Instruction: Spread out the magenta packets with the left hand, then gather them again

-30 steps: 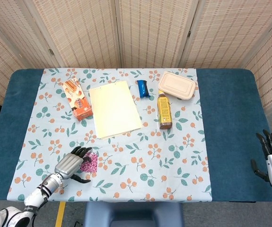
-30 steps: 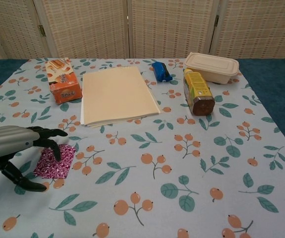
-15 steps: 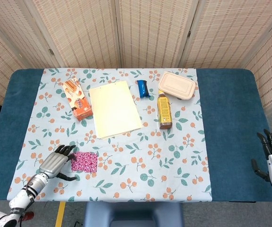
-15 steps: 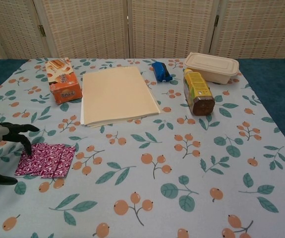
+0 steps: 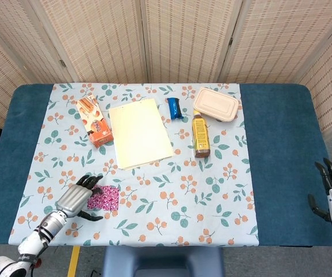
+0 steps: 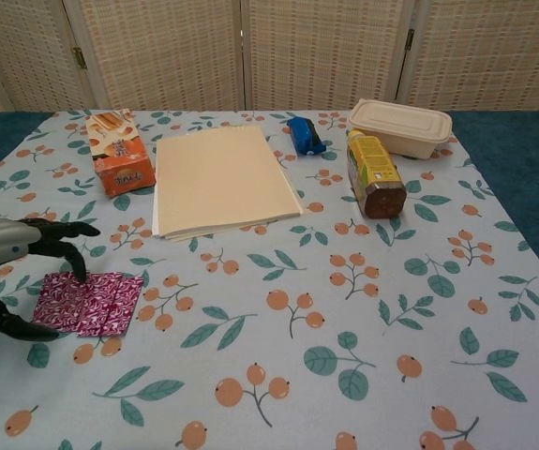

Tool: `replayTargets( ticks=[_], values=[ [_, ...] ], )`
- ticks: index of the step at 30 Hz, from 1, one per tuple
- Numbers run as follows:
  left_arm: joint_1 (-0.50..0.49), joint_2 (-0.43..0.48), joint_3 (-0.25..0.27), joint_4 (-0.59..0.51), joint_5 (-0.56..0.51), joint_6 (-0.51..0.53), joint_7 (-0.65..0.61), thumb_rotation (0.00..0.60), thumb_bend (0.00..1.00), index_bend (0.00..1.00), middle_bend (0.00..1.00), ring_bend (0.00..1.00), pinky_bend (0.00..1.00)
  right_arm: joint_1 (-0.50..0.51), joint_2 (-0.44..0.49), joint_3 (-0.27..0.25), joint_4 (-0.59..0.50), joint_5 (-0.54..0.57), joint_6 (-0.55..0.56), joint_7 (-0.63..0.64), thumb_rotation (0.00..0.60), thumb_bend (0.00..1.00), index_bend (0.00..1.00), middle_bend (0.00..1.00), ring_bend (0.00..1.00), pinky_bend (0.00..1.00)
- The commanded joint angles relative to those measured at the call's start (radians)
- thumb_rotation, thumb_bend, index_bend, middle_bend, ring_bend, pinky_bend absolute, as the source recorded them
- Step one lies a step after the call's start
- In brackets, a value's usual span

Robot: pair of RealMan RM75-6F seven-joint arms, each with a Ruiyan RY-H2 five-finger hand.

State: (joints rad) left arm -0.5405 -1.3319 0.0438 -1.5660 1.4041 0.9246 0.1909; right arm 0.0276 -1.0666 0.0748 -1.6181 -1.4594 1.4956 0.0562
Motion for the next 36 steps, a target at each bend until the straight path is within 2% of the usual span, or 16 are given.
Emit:
replayTargets(
  ticks=[1,9,20,36],
  values=[
    [-0.018,-0.026,-0.010,-0.009,-0.007,-0.019,0.027,0.318,0.10,0.33,0.00,0.00,0.00,-0.002,0.000,-0.001,0.003,0.002,0.000,0.005,0.600,0.46,0.00,0.00,0.00,0.00],
    [-0.037,-0.063,-0.021,-0.014,-0.051,-0.045,0.084,0.316,0.10,0.33,0.00,0.00,0.00,-0.005,-0.005,-0.002,0.015,0.007,-0.003,0.016,0.600,0.46,0.00,0.00,0.00,0.00],
    [-0.038,-0.080,-0.012,-0.003,-0.094,-0.050,0.129,0.316,0.10,0.33,0.00,0.00,0.00,-0.004,-0.006,-0.001,0.019,0.010,-0.008,0.019,0.600,0.46,0.00,0.00,0.00,0.00],
    [-0.022,-0.057,0.005,0.000,-0.112,-0.030,0.137,0.318,0.10,0.33,0.00,0.00,0.00,-0.005,-0.003,0.001,0.013,0.012,-0.008,0.014,0.600,0.46,0.00,0.00,0.00,0.00]
  ],
)
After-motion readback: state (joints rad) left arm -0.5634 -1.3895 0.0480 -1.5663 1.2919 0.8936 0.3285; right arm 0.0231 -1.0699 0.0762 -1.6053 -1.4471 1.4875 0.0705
